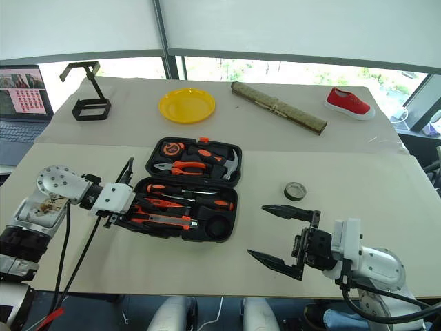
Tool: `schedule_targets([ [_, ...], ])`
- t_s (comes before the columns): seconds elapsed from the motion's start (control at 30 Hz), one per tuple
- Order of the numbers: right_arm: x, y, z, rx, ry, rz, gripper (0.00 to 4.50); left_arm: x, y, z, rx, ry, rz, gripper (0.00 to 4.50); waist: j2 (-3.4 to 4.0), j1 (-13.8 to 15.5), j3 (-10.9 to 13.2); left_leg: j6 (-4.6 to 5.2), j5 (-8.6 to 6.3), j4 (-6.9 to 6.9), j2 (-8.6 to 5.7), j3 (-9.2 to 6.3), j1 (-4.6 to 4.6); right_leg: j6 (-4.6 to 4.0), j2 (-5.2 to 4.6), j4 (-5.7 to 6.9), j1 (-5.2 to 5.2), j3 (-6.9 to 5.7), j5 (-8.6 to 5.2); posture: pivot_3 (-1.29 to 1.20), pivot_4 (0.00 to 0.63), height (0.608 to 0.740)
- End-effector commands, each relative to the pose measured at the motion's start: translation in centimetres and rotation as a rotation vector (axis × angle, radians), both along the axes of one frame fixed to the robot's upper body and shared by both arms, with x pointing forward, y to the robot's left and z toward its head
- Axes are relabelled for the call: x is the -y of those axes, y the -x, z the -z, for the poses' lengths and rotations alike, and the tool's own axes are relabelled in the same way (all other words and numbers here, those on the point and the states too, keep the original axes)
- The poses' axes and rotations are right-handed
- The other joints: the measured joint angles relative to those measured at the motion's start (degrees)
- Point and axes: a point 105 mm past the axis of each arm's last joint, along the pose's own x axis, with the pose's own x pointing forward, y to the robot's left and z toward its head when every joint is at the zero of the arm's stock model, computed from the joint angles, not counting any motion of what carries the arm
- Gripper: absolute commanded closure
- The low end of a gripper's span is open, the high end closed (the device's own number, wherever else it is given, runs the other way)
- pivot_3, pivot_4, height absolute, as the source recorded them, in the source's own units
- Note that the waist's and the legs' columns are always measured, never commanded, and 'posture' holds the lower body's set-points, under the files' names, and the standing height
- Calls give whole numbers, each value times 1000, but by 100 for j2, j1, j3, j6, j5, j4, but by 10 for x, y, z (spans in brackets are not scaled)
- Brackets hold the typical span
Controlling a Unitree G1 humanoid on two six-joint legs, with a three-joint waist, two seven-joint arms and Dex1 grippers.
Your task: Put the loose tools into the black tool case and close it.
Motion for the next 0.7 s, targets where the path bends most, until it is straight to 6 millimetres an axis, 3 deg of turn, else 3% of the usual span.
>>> schedule_targets([
  [0.03,-1,3,-7,51,-1,-1,0,12,0,2,-11,33,9,2715,0,20,0,0,0,1,-1,0,0,0,-1,0,0,0,0,0,150,740],
  [0.5,-5,3,-5,43,-7,-14,0,20,2,12,-62,45,3,2715,1,133,-1,0,0,13,-8,0,-1,9,-8,-2,7,0,4,0,150,740],
  [0.57,-6,3,-5,42,-8,-17,0,19,0,12,-82,56,-40,1709,1,125,-2,0,0,14,-8,-1,-1,9,-7,-1,7,0,4,0,150,740],
  [0.7,-8,3,-3,37,-10,-23,0,21,-3,-6,-15,183,-41,445,1,101,-2,0,0,14,-6,-2,0,9,-5,1,5,0,4,0,150,740],
])
